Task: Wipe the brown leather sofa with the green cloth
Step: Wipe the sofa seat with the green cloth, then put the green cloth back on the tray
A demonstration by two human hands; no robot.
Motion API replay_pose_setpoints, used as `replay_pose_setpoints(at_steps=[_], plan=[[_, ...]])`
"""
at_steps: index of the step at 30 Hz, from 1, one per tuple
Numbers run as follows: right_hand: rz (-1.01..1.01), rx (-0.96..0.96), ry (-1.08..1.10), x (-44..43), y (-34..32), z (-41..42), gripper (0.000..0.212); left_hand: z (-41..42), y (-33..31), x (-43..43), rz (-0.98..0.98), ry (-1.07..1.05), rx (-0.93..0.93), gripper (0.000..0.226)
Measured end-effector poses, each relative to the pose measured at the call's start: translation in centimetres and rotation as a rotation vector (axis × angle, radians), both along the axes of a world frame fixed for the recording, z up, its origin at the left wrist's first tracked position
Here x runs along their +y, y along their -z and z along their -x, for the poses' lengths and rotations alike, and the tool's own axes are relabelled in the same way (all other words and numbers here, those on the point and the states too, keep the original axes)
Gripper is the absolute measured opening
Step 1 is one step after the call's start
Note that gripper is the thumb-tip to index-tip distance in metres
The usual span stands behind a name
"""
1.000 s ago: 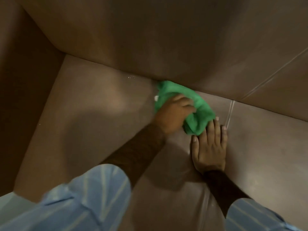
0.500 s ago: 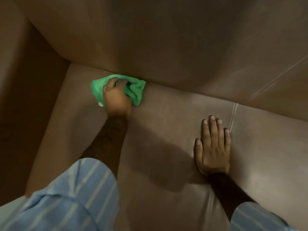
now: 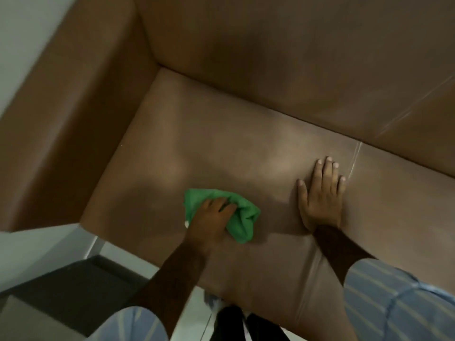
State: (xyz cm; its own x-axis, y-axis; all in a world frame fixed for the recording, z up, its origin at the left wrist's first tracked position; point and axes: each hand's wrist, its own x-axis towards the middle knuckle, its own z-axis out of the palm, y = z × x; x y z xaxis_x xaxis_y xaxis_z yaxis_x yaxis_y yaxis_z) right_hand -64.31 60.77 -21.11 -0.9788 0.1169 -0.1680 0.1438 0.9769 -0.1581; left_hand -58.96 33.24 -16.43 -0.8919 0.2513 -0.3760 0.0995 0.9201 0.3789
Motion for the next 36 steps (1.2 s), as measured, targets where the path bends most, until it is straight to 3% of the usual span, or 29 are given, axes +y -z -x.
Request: replay_pose_setpoints(at_steps=[2,5,10,19,28,36], plan=[[0.037,-0.064,-0.113,-2.7,-1.5,-1.8,0.078,-2.1,-1.0,-2.3,-0.023,-0.142,-0.043,0.051],[0.072,-0.103,-0.374,-7.6,-3.1,-5.4,0.075,-6.1,-2.4,-6.1,-0.036,-0.386,0.039,0.049],[0.141,-0.239,-0.718,-17.6,-5.9,-12.5,0.079,-15.8,-5.9,-13.0,0.015,-0.61,0.116,0.057],[0.149,-0.29,-1.3,-34.2,-7.9,-27.7,0.075,-41.3,-9.3,-25.3,0.241,-1.081,-0.002,0.052],[0.042,-0.508,-1.53,-39.8,-0.6,-39.2,0.063,-53.8,-2.4,-26.9,0.237,-1.128,0.036,0.054],[-0.151,-0.427,-1.56,-39.3,1.3,-41.8,0.078,-57.5,2.6,-23.4,0.092,-1.071,-0.107,0.061]])
